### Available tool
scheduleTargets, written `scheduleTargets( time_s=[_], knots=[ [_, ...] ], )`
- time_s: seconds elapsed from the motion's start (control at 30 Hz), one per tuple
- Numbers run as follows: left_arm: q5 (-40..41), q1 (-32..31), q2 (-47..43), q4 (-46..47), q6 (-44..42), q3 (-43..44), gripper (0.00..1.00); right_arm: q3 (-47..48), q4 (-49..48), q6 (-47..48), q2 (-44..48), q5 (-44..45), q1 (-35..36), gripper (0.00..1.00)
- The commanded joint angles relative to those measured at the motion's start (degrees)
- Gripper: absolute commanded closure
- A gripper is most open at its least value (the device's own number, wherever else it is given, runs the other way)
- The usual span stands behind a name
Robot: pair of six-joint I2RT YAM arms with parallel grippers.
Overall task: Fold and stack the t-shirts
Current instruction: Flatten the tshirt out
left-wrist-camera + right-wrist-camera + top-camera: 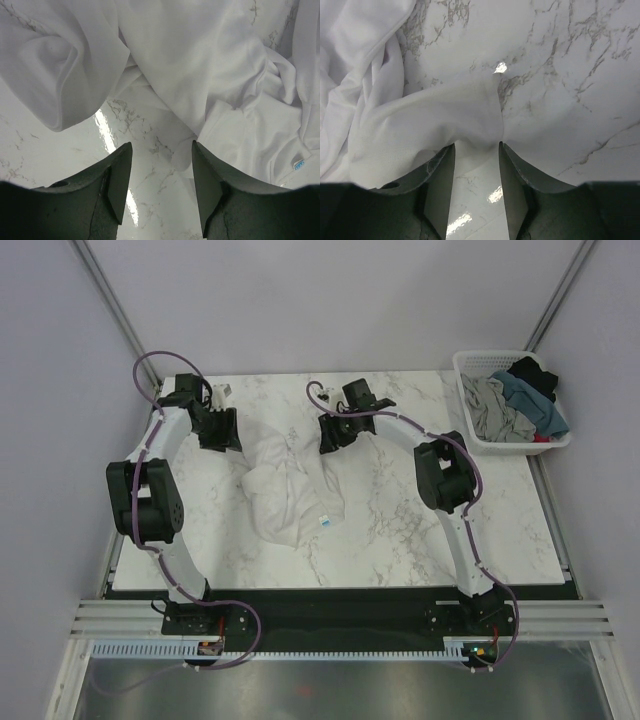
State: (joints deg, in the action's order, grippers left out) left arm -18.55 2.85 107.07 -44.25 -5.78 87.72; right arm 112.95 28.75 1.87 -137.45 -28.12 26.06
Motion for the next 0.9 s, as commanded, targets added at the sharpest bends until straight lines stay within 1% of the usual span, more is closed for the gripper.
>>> scheduleTargets(
  time_s=[0.0, 0.07, 0.1, 0.17, 0.2, 0.23, 0.3, 0.33, 0.47, 0.6, 0.7, 0.8, 0.83, 0.87],
  knots=[
    [0.26, -0.04, -2.57, 0.57, 0.77, -0.01, 0.42, 2.8, -2.82, -1.69, -3.09, -2.03, 0.21, 0.53],
    [0.61, -0.04, -2.65, 0.66, 0.51, 0.08, 0.42, 3.77, -2.83, -1.69, -4.14, -1.42, 0.3, 0.55],
    [0.96, -0.13, -3.0, 0.66, 0.51, -0.01, 0.42, 4.03, -3.0, -1.69, -4.32, -0.8, 0.3, 0.62],
    [1.23, -0.13, -3.27, 0.57, 0.24, -0.01, 0.42, 4.65, -3.18, -1.52, -4.58, -0.19, 0.3, 0.69],
    [1.58, -0.13, -3.62, 0.65, 0.07, -0.18, 0.42, 5.09, -3.09, -1.17, -4.5, 0.17, 0.3, 0.81],
    [1.58, -0.13, -3.71, 0.66, 0.16, -0.18, 0.42, 5.61, -3.18, -0.82, -3.89, 1.21, 0.3, 0.87],
    [1.58, -0.13, -3.97, 0.66, 0.16, -0.27, 0.42, 6.58, -3.18, 1.63, -2.74, 3.15, 0.3, 0.93],
    [2.1, -0.04, -4.23, 0.66, 0.16, -0.18, 0.42, 7.98, -3.0, 3.21, -1.17, 6.12, 0.39, 0.93],
    [1.67, -0.21, -4.67, 1.01, 0.42, 0.69, 0.42, 11.85, -3.44, 11.39, 3.76, 12.98, 0.3, 0.94],
    [0.45, -0.13, -5.55, 1.36, 1.38, 1.49, 0.42, 13.18, -3.7, 15.62, 8.68, 14.49, 0.48, 0.93],
    [-0.26, -0.04, -6.52, 1.53, 2.09, 1.31, 0.42, 8.97, -2.66, 18.08, 13.68, 14.41, 1.97, 0.92],
    [-0.87, -0.04, -8.18, 1.45, 2.44, 0.79, 0.42, 1.95, -0.03, 20.97, 19.83, 12.66, 5.04, 0.92],
    [-0.88, -0.04, -8.89, 1.45, 2.44, 0.44, 0.42, -2.42, 0.42, 21.5, 23.42, 12.04, 6.62, 0.92],
    [-0.88, -0.04, -9.59, 1.45, 2.44, 0.08, 0.42, -4.64, 0.77, 21.95, 25.19, 11.51, 7.41, 0.92]
  ],
)
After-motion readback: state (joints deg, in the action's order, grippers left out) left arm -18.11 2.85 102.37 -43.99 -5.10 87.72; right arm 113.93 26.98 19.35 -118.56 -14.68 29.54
